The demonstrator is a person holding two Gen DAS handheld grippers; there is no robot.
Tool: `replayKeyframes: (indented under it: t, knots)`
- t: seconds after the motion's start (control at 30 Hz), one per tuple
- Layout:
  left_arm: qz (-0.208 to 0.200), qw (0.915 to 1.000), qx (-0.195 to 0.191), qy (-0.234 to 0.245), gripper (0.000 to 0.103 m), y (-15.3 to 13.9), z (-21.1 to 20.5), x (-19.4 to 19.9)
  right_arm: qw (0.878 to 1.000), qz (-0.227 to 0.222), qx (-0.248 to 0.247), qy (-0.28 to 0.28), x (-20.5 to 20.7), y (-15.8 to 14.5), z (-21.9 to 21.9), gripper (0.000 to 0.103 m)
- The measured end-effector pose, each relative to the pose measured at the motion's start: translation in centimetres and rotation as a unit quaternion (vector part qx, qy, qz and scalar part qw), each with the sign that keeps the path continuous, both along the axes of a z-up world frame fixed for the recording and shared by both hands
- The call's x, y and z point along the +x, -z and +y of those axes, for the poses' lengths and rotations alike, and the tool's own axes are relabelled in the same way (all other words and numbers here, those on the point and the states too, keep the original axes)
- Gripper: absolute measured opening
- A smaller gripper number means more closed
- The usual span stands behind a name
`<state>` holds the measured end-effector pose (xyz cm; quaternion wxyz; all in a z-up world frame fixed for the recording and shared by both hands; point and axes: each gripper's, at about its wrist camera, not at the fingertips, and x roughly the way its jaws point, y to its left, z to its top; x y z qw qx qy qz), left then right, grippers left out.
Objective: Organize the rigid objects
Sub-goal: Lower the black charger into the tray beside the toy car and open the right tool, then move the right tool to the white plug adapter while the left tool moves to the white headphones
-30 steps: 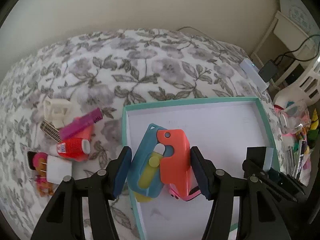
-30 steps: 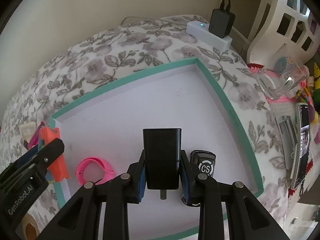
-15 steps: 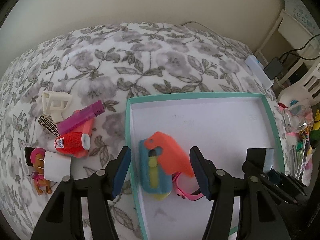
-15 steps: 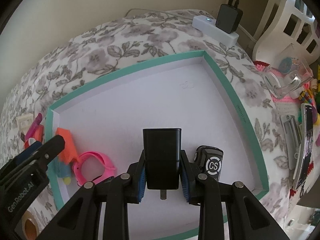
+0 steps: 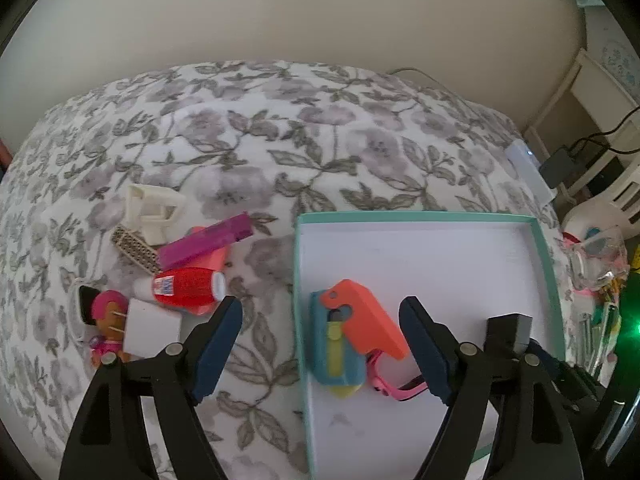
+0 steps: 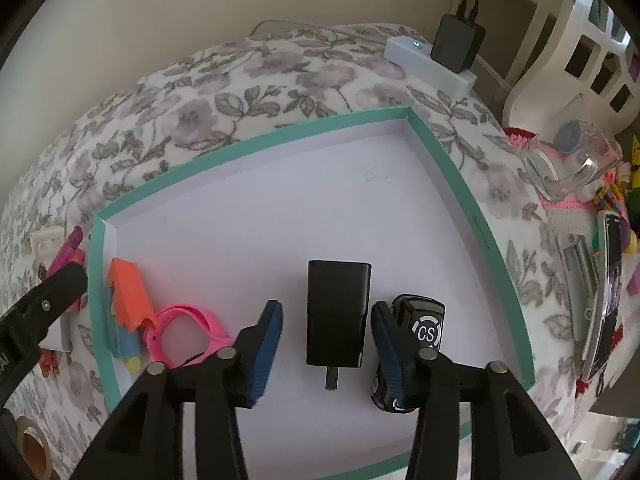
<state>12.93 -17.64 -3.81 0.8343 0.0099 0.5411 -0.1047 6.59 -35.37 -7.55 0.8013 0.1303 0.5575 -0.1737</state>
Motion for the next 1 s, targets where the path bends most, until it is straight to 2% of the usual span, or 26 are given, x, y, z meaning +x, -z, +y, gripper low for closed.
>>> replayKeyframes:
  t: [0.1, 0.13, 0.2, 0.3, 0.5, 0.53, 0.6, 1.0]
  knots:
    - [-0.001, 0.9998, 0.014, -0.016, 0.083, -0.1, 0.6, 0.1, 1.000, -0.003, -0.006, 0.000, 0.0, -0.1, 0.0, 0.067]
    - [-0.001, 0.9996, 0.018, -0.021, 0.085, -0.1, 0.8, 0.1, 1.000, -0.004, -0.008, 0.000, 0.1, -0.1, 0.0, 0.068]
    - [-0.004, 0.9989, 0.028, -0.037, 0.092, -0.1, 1.3, 0.2, 1.000, -0.005, -0.009, -0.002, 0.1, -0.1, 0.1, 0.076]
    - [-0.006, 0.9976, 0.039, -0.057, 0.093, 0.0, 2.2, 0.4, 1.000, -0.008, -0.009, -0.006, 0.1, 0.0, 0.2, 0.085]
    - [0.009, 0.9941, 0.056, -0.092, 0.093, 0.9, 3.8, 0.8, 1.000, -0.012, -0.017, -0.015, 0.2, -0.1, 0.5, 0.087]
    - [0.010, 0.9937, 0.058, -0.096, 0.094, 0.9, 4.0, 0.8, 1.000, -0.013, -0.018, -0.016, 0.2, -0.1, 0.6, 0.089]
    - [0.010, 0.9925, 0.061, -0.105, 0.100, 0.9, 4.5, 0.8, 1.000, -0.014, -0.021, -0.016, 0.2, -0.1, 0.7, 0.100]
    - [0.006, 0.9899, 0.061, -0.128, 0.102, 0.6, 7.5, 1.6, 0.999, -0.025, -0.034, -0.034, 0.4, -0.5, 2.0, 0.103]
